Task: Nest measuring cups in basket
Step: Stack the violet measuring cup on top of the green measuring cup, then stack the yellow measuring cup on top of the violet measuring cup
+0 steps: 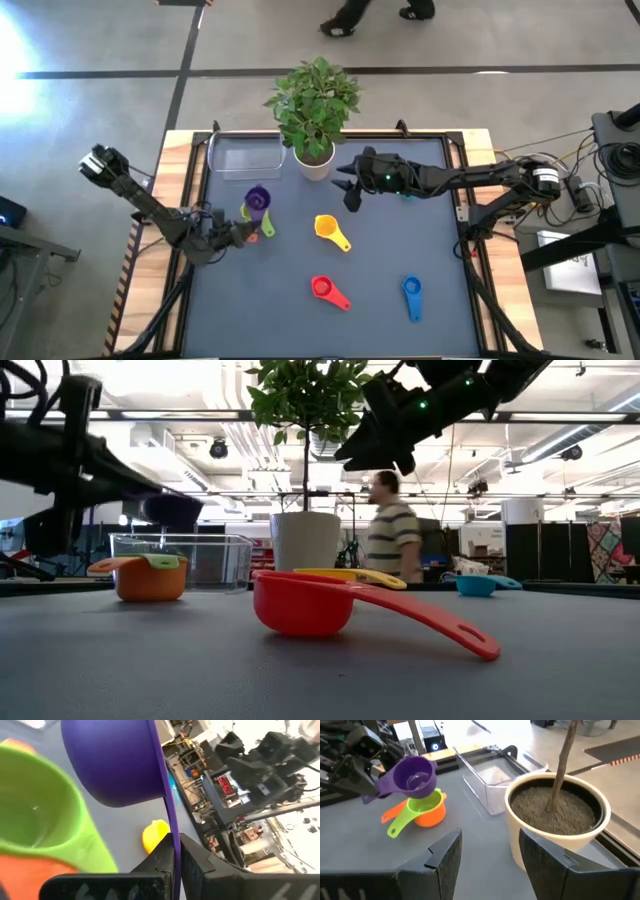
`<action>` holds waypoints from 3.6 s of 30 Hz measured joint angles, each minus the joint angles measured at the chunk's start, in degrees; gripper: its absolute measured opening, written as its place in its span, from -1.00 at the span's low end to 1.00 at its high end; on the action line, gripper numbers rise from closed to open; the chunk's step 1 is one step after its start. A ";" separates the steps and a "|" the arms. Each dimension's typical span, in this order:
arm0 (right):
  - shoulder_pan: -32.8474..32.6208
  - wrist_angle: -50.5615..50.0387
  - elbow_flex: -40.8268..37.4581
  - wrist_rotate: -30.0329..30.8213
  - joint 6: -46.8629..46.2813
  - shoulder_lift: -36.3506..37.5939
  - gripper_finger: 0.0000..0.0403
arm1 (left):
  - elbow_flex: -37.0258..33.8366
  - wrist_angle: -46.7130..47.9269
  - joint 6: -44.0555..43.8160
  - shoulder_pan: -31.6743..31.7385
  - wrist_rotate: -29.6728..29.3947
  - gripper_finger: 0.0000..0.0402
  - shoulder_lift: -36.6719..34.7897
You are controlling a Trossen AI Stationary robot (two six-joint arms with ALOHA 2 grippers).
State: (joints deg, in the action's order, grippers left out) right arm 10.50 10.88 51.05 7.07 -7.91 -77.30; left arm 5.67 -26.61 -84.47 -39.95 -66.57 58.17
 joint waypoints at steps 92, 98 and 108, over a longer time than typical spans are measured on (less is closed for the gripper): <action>-0.13 -9.94 5.62 -18.74 -3.07 -21.27 -0.07 | 27.16 49.96 25.81 0.09 0.16 -0.10 1.42; -0.13 -10.77 8.55 -20.14 -3.93 -25.35 -0.09 | 26.54 49.90 25.25 0.09 0.13 -0.10 1.42; -0.13 -12.30 11.11 -20.04 -3.41 -27.19 -0.88 | 26.45 50.08 25.44 0.09 -0.01 -0.10 1.42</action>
State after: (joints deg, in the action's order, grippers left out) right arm 10.37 -1.42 62.15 -12.97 -11.32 -104.50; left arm 32.12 23.47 -59.02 -39.86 -66.57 59.59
